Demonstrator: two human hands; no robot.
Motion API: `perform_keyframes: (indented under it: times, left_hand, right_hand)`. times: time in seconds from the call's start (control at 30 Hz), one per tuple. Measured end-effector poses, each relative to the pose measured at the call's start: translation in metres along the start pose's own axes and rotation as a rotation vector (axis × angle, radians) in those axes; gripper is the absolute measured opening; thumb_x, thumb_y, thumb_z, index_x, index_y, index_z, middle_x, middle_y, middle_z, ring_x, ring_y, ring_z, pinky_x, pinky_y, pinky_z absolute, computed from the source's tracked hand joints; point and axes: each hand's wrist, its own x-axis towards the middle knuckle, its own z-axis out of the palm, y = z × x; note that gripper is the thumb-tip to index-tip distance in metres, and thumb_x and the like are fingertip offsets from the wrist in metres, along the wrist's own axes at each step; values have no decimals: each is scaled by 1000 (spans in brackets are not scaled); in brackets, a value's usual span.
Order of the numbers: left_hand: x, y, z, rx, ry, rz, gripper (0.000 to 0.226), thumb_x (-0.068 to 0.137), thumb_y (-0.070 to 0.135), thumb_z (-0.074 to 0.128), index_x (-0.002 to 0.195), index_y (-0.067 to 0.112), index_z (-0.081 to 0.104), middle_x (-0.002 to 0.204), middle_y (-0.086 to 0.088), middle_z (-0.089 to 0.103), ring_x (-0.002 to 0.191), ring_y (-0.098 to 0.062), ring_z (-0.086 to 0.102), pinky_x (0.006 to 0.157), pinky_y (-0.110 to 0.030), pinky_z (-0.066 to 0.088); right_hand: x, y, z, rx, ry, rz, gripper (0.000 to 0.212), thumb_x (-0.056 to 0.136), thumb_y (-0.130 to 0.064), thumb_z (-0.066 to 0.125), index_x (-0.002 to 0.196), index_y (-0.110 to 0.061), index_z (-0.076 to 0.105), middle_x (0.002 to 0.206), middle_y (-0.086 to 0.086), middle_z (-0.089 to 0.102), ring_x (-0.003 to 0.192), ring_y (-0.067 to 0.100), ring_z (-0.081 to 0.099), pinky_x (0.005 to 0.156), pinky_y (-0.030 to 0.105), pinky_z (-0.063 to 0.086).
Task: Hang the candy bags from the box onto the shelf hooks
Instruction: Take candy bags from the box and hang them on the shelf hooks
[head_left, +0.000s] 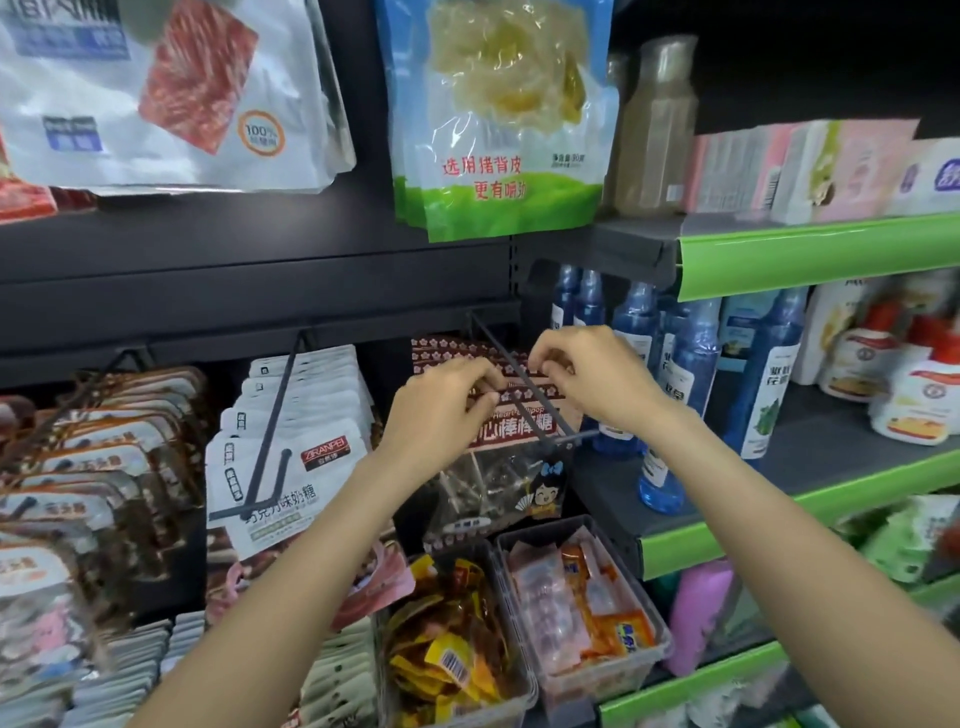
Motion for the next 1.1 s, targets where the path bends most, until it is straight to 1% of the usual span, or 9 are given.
perform_keyframes:
  times: [0.13, 0.23, 0.3, 0.47, 0.63, 0.77, 0.9, 1.0, 1.1]
  left_hand:
    - [7, -2, -10, -42, 74, -123, 24, 99, 37, 45, 102, 27, 67, 82, 10, 71, 76, -14, 64, 72, -35, 50]
    - [16, -10, -8, 27, 56, -200, 20, 96, 37, 52, 106, 28, 67, 91, 10, 72, 77, -11, 62, 67, -27, 44]
    - [18, -13, -6, 27, 31, -232, 17, 93, 35, 57, 104, 30, 68, 95, 11, 70, 77, -6, 57, 66, -24, 40]
    - [25, -19, -10, 10, 3, -191, 28, 87, 34, 64, 115, 28, 66, 121, 5, 61, 111, -18, 54, 85, -32, 45]
    - [26, -22, -12, 57, -152, -277, 22, 93, 42, 55, 104, 33, 71, 107, 4, 70, 97, -19, 62, 73, -28, 45]
    - [21, -22, -10, 19, -64, -265, 25, 94, 48, 52, 103, 36, 71, 97, 6, 72, 91, -17, 64, 66, -27, 42]
    - [28, -29, -15, -128, 69, -313, 27, 97, 42, 47, 105, 31, 70, 96, 3, 72, 92, -19, 64, 65, -29, 42]
    - [34, -31, -15, -107, 89, -299, 23, 97, 33, 49, 108, 28, 69, 107, 2, 70, 99, -20, 62, 68, -29, 39]
    - [34, -34, -12, -67, 17, -285, 24, 97, 30, 50, 114, 28, 67, 119, 0, 64, 110, -21, 57, 73, -27, 36]
  right_hand:
    - [22, -4, 4, 25, -36, -17, 22, 95, -15, 59, 113, -23, 68, 109, -4, 70, 97, 15, 65, 82, 29, 50]
    - [31, -2, 18, -55, -122, -29, 23, 93, -19, 63, 116, -22, 68, 114, 1, 69, 102, 23, 64, 89, 41, 50]
    - [32, -1, 27, -81, -102, -34, 17, 93, -15, 62, 106, -20, 70, 106, 3, 71, 96, 25, 65, 81, 42, 53]
    - [35, 3, 32, -65, -23, -58, 20, 88, -4, 55, 84, -20, 66, 85, 0, 70, 82, 24, 65, 69, 43, 53]
    - [32, -1, 18, 8, -92, 14, 18, 91, -9, 61, 99, -20, 73, 99, 1, 73, 93, 21, 66, 83, 40, 54]
    - [48, -2, 16, 10, -37, 19, 25, 92, -11, 62, 112, -22, 71, 110, 0, 72, 102, 20, 66, 87, 36, 53]
    - [63, -5, 32, -75, -123, 47, 35, 94, -8, 57, 124, -24, 65, 123, 6, 66, 110, 31, 60, 83, 37, 49]
    - [64, -2, 37, -52, -114, 49, 32, 94, -4, 57, 116, -24, 70, 112, 6, 70, 102, 29, 63, 75, 33, 48]
    - [59, 0, 35, -10, -72, 52, 31, 90, -1, 60, 104, -24, 74, 99, 4, 74, 93, 26, 66, 77, 40, 54]
